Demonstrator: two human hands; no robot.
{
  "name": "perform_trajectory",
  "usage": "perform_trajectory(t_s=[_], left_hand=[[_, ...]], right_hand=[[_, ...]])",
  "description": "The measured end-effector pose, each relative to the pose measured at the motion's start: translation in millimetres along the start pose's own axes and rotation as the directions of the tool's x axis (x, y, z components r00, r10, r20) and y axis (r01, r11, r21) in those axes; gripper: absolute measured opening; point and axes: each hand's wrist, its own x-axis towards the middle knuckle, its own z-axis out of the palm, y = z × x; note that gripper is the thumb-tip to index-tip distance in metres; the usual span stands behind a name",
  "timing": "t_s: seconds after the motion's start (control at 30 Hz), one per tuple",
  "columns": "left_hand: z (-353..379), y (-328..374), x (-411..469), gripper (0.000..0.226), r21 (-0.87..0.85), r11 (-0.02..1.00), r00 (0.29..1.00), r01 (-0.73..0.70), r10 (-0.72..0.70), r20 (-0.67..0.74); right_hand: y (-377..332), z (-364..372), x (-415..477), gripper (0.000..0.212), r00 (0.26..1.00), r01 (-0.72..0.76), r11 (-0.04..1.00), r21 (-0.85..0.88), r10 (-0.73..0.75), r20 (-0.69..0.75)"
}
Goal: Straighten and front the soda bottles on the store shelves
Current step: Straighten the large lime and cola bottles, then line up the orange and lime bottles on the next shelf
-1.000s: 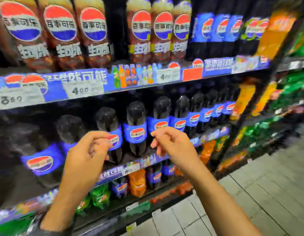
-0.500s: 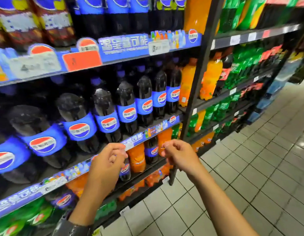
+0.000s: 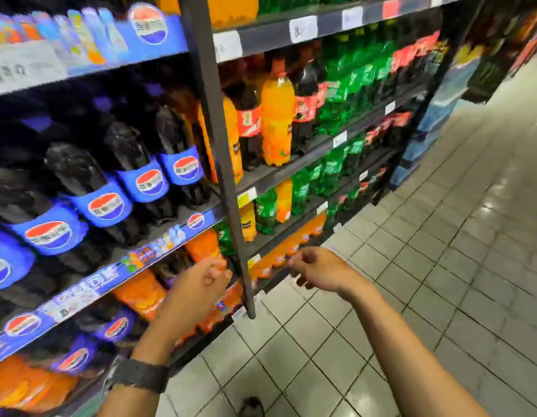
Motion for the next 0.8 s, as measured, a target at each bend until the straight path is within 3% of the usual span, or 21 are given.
perform_trajectory(t_s=[0.27, 0.47, 0.57, 0.63, 0.8], left_hand=[[68.4, 16.1, 99.5, 0.008, 0.041, 0.998, 0.998, 0.057, -0.059, 0.038], [127.0, -1.6, 186.4, 0.011, -0.056, 0.982, 0.982, 0.183, -0.185, -0.038], [156.3, -0.8, 217.7, 0.018, -0.037, 0.973, 0.974, 0.226, -0.227, -0.021], [170.4, 6.9, 237.8, 0.026, 0.023, 0.959, 0.959, 0.284, -0.284, 0.008], [181.9, 19.5, 267.8, 0.029, 0.087, 0.921, 0.923, 0.379, -0.37, -0.102]], right_hand=[[24.3, -72.8, 87.6, 0.034, 0.996, 0.022, 0.993, -0.112, -0.012, 0.088], [50.6, -109.2, 162.6, 0.024, 0.984, 0.029, 0.961, -0.277, 0.021, 0.176], [79.4, -129.6, 190.4, 0.02, 0.945, 0.105, 0.898, -0.428, 0.043, 0.324], [95.5, -142.9, 213.3, 0.032, 0.919, 0.116, 0.842, -0.528, 0.11, 0.377], [106.5, -153.2, 273.3, 0.033, 0.872, 0.223, 0.766, -0.603, 0.12, 0.475]])
